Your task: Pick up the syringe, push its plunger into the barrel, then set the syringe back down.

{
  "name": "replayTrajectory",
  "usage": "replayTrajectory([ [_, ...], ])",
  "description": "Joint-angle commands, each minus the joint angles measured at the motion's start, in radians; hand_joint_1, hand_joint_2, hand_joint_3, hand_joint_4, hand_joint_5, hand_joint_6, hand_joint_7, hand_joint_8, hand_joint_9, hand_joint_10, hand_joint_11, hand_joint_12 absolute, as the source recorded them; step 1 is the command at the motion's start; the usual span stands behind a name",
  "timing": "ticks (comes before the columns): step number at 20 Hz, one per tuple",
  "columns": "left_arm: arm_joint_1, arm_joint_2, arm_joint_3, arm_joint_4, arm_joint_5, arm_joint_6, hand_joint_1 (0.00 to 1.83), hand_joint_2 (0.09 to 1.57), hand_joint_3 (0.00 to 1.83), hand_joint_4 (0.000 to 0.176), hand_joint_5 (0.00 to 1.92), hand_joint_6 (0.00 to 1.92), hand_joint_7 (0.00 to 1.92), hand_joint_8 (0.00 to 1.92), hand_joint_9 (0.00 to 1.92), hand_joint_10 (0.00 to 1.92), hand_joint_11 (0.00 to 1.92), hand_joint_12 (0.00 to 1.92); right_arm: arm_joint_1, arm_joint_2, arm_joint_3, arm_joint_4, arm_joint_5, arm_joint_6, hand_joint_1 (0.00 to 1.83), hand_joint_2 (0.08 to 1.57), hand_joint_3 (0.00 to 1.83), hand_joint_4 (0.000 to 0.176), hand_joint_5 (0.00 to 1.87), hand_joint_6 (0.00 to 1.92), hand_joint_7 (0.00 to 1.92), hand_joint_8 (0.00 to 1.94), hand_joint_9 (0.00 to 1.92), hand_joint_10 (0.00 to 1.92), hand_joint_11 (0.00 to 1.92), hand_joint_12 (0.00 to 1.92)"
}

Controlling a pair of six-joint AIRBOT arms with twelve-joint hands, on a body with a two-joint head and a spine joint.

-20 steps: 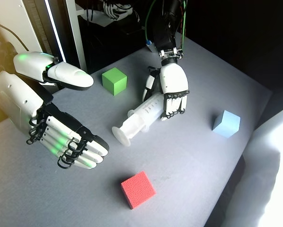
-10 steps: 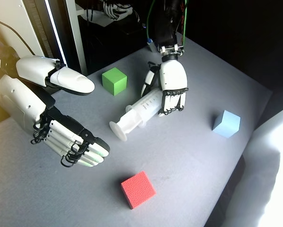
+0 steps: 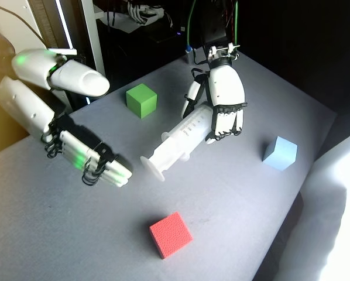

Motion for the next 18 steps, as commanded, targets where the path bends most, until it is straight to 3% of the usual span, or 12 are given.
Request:
replayTrajectory([
  [1,-0.028,0.019,-0.004,0.009,-0.047,0.014,1.18,1.21,0.00,0.000,0.81,1.11,0.80,1.41,0.66,0.94,0.28,1.38,0.004,0.011,0.000,-0.039,0.041,0.020,0.00,1.26,0.00,0.000,0.11,0.00,0.08,0.00,0.07,0.00,0.00,0.23],
  [2,-0.048,0.021,-0.004,-0.017,-0.046,0.037,1.16,1.24,0.00,0.000,0.75,1.21,0.77,1.46,0.65,0.95,0.27,1.39,-0.003,0.011,0.004,-0.029,-0.005,0.041,0.00,1.26,0.00,0.000,0.12,0.00,0.08,0.00,0.06,0.00,0.00,0.22],
  [6,-0.103,0.026,-0.008,-0.094,-0.045,0.104,1.18,1.21,0.00,0.000,0.80,1.13,0.81,1.41,0.67,0.93,0.30,1.37,-0.016,-0.004,0.055,-0.037,-0.115,0.096,0.00,1.27,0.00,0.000,0.12,0.00,0.08,0.00,0.06,0.00,0.00,0.20],
  [10,-0.123,0.033,-0.017,-0.115,-0.045,0.112,1.17,1.24,0.00,0.000,0.75,1.22,0.79,1.43,0.68,0.93,0.34,1.36,-0.016,-0.024,0.103,-0.121,-0.130,0.158,0.00,1.25,0.00,0.000,0.08,0.00,0.03,0.00,0.01,0.00,0.00,0.11],
  [12,-0.128,0.035,-0.021,-0.124,-0.045,0.115,1.19,1.22,0.00,0.000,0.76,1.15,0.84,1.38,0.71,1.01,0.41,1.41,-0.011,-0.033,0.110,-0.137,-0.148,0.166,0.00,1.27,0.00,0.000,0.10,0.00,0.07,0.01,0.05,0.00,0.00,0.21],
  [13,-0.133,0.035,-0.023,-0.133,-0.045,0.121,1.30,1.24,0.00,0.000,0.70,1.25,0.80,1.33,0.64,1.49,0.35,1.51,0.000,-0.044,0.116,-0.144,-0.158,0.166,0.00,1.25,0.00,0.000,0.08,0.00,0.04,0.00,0.02,0.00,0.00,0.12],
  [14,-0.136,0.035,-0.024,-0.139,-0.045,0.126,1.30,1.24,0.00,0.000,0.70,1.25,0.80,1.33,0.64,1.49,0.35,1.51,0.009,-0.054,0.120,-0.144,-0.160,0.165,0.00,1.25,0.00,0.000,0.08,0.00,0.04,0.00,0.02,0.00,0.00,0.12],
  [15,-0.139,0.035,-0.024,-0.142,-0.045,0.131,1.33,1.25,0.00,0.000,0.67,1.29,0.77,1.39,0.62,1.61,0.34,1.49,0.019,-0.068,0.128,-0.144,-0.160,0.165,0.00,1.25,0.00,0.000,0.05,0.01,0.02,0.01,0.00,0.00,0.00,0.02],
  [16,-0.140,0.035,-0.025,-0.144,-0.045,0.133,1.33,1.25,0.00,0.000,0.67,1.29,0.77,1.39,0.62,1.61,0.34,1.49,0.028,-0.083,0.137,-0.145,-0.161,0.165,0.00,1.25,0.00,0.000,0.05,0.01,0.02,0.01,0.00,0.00,0.00,0.02],
  [17,-0.141,0.035,-0.025,-0.146,-0.045,0.133,1.17,1.24,0.00,0.000,0.71,1.26,0.79,1.43,0.63,1.13,0.37,1.48,0.039,-0.099,0.149,-0.150,-0.168,0.165,0.00,1.25,0.00,0.000,0.06,0.01,0.03,0.01,0.00,0.00,0.00,0.00],
  [18,-0.141,0.035,-0.026,-0.147,-0.045,0.133,1.17,1.24,0.00,0.000,0.73,1.24,0.80,1.40,0.66,1.10,0.38,1.50,0.051,-0.113,0.163,-0.161,-0.185,0.172,0.00,1.24,0.00,0.000,0.05,0.01,0.02,0.01,0.00,0.00,0.00,0.00],
])
